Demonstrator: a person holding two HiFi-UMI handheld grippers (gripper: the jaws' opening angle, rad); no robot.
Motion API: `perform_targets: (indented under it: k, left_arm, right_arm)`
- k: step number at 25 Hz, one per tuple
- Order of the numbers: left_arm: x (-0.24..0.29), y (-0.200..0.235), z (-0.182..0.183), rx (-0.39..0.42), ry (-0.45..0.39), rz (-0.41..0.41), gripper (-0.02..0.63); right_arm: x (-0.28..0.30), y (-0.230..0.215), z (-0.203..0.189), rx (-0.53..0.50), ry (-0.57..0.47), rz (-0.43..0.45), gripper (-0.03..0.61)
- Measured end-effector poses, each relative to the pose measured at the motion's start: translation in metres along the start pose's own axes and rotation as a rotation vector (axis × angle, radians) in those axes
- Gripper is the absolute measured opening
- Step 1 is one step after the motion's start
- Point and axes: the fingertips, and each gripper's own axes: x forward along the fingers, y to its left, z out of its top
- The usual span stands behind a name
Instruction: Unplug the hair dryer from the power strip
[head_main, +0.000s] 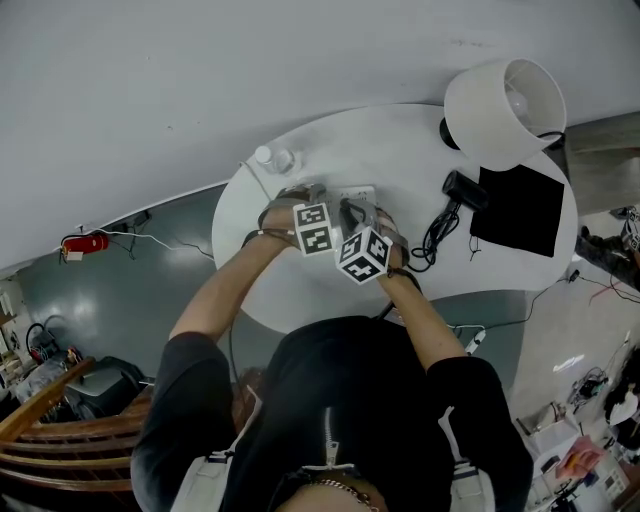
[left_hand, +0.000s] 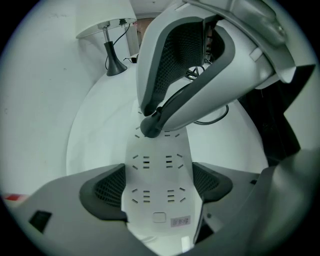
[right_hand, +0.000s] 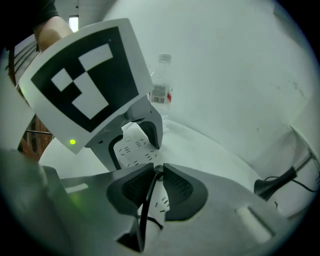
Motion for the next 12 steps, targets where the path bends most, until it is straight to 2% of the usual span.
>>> perform_targets:
  k: [5,9,12]
  left_arm:
    - [0.0008,0.0005,0.0002,0.004,0.0,-0.001,0.4]
    - [0.0013,0.0006,-0.0002,0.005,-0.002,-0.002,0.4]
    - [0.0007,0.0006,0.0,0.005,-0.002,-0.001,0.4]
  right_arm:
    - [0.0025,0.0015,-0.0016,-0.023,0.022,-0.009,0.055]
    - [0.003,0.0002,-0.0016,-0.028,0.024,0.027,0.054]
    - [0.0023,-0.0035,0.0002,0.018,0.012,0.069,0.052]
